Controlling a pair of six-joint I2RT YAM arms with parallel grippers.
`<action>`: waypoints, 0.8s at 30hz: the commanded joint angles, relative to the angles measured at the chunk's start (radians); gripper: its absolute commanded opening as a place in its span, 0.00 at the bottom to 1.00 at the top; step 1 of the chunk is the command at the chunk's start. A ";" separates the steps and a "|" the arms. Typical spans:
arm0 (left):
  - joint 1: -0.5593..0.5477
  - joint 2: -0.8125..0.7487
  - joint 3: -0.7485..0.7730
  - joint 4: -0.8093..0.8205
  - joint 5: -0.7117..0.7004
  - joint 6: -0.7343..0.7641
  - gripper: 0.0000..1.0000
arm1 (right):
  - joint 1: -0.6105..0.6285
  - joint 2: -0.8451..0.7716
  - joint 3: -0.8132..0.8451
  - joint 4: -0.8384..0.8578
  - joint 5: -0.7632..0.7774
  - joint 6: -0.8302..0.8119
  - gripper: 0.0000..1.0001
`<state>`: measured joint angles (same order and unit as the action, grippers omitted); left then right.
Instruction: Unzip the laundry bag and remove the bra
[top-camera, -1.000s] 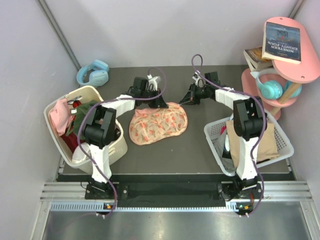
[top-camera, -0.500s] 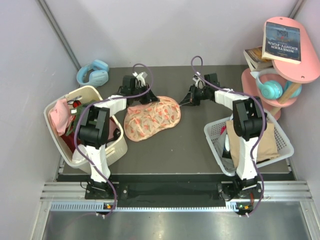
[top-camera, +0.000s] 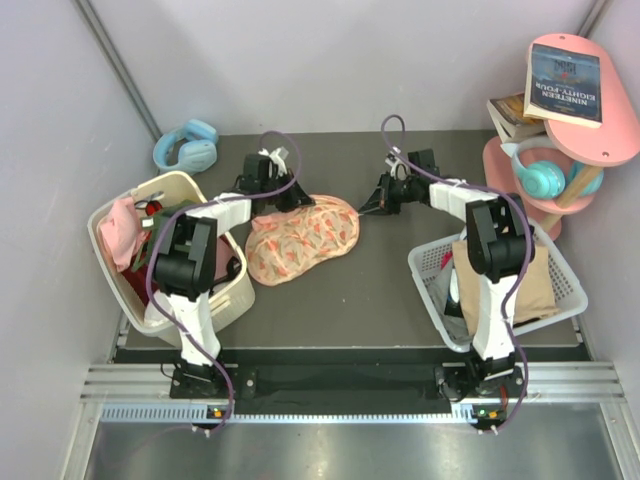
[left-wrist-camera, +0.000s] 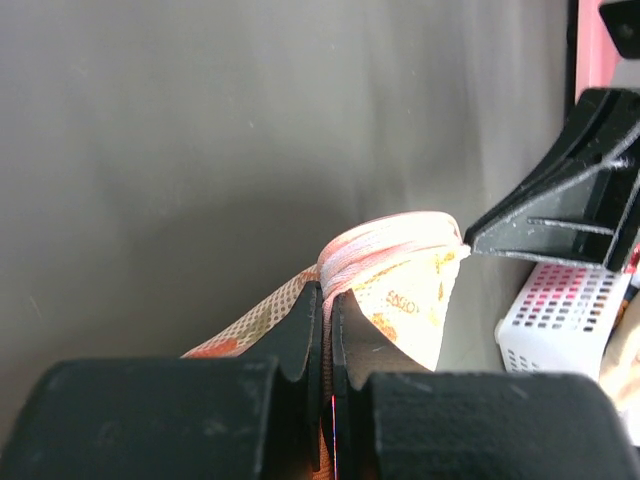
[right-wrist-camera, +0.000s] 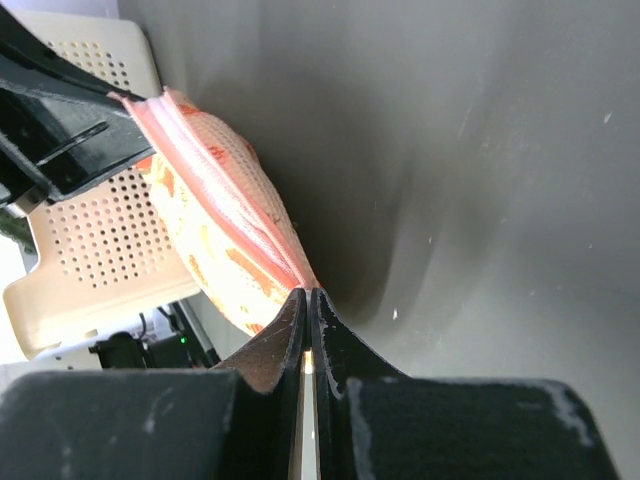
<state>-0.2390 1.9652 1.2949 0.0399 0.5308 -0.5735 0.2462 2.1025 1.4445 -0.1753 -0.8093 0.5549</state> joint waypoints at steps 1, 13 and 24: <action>0.029 -0.100 -0.031 -0.021 -0.054 0.058 0.00 | -0.021 -0.050 0.066 -0.098 0.036 -0.075 0.00; -0.017 -0.167 -0.088 -0.035 0.073 0.017 0.05 | -0.050 0.128 0.441 -0.253 0.075 -0.124 0.00; -0.036 -0.160 0.032 -0.317 0.066 0.270 0.81 | -0.044 0.123 0.406 -0.164 0.025 -0.127 0.00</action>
<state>-0.2764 1.8393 1.2350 -0.1345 0.6590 -0.4530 0.2062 2.2482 1.8462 -0.4049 -0.7681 0.4618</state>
